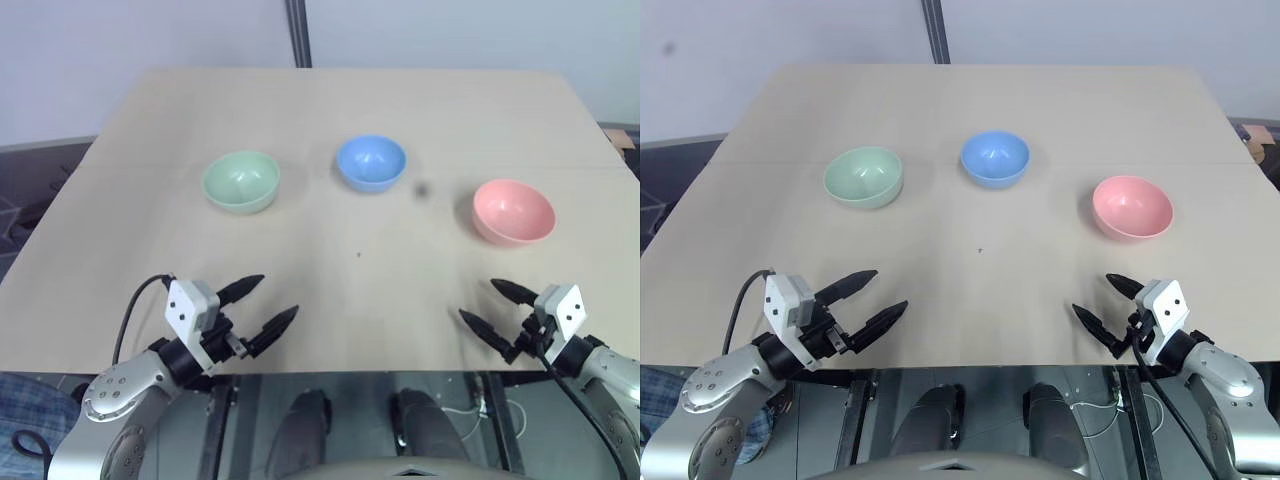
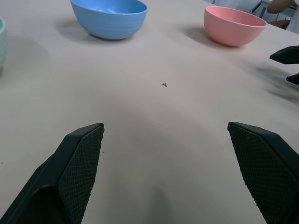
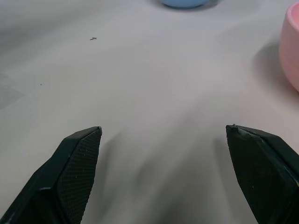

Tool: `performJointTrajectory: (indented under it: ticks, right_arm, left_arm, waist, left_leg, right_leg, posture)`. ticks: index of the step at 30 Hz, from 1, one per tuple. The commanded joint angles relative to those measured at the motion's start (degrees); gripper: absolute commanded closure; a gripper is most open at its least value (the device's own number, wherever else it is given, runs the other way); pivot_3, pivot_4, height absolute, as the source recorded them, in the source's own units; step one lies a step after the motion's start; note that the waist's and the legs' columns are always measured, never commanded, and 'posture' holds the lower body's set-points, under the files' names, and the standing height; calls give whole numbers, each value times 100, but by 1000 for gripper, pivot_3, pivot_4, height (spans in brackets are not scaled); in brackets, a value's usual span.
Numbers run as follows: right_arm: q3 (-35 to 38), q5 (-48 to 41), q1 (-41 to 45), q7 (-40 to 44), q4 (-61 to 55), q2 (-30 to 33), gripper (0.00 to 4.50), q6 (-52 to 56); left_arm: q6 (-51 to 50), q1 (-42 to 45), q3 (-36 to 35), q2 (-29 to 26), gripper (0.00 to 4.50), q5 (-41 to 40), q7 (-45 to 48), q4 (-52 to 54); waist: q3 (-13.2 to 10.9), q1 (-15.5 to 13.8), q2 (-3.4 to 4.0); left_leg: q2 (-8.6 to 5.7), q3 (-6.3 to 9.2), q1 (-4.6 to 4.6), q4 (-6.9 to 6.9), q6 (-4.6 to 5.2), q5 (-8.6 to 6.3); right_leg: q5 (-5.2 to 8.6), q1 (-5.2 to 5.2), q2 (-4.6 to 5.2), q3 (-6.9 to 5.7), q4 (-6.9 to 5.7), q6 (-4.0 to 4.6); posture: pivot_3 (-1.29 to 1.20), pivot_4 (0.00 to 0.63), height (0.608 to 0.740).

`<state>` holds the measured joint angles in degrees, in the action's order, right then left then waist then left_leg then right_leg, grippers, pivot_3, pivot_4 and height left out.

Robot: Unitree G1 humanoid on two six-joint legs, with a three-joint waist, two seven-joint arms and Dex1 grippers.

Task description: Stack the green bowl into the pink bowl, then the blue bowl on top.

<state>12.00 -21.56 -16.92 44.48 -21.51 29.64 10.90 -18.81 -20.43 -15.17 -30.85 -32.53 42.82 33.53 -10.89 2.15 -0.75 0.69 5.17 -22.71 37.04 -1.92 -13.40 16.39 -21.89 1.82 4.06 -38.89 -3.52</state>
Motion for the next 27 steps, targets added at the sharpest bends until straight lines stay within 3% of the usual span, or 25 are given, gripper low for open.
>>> performJointTrajectory:
  ticks: [1, 13, 23, 27]
  right_arm:
    - [70, -117, -11, 32, -201, 50, 36, -117]
    - [109, -129, 12, 50, -212, 112, 36, -87]
    - [473, -454, 1118, -124, -334, 646, 36, 242]
    - [257, 60, 2043, -540, -16, 1101, 36, 816]
  left_arm:
    - [154, -11, -2, -39, 0, -15, 69, 147]
    - [341, 63, 18, 26, 0, -93, 231, 84]
    - [-206, 1040, -221, -25, 0, -2030, 397, 240]
    - [-314, 1358, -190, -160, 0, -2259, 430, 202]
  waist:
    - [0, 0, 0]
    - [0, 0, 0]
    - [0, 0, 1]
    - [-1, 8, 3]
  left_leg:
    - [0, 0, 0, 0, 0, 0]
    - [0, 0, 0, 0, 0, 0]
    - [1, 1, 4, 4, 1, 0]
    - [-2, 0, 4, 5, 1, 0]
  right_leg:
    - [0, 0, 0, 0, 0, 0]
    - [0, 0, 0, 0, 0, 0]
    - [-2, 6, -2, -2, -2, -2]
    - [-3, 7, -1, -2, -2, -2]
  posture:
    - [0, 150, 740]
    - [0, 150, 740]
    - [0, 150, 740]
    - [0, 150, 740]
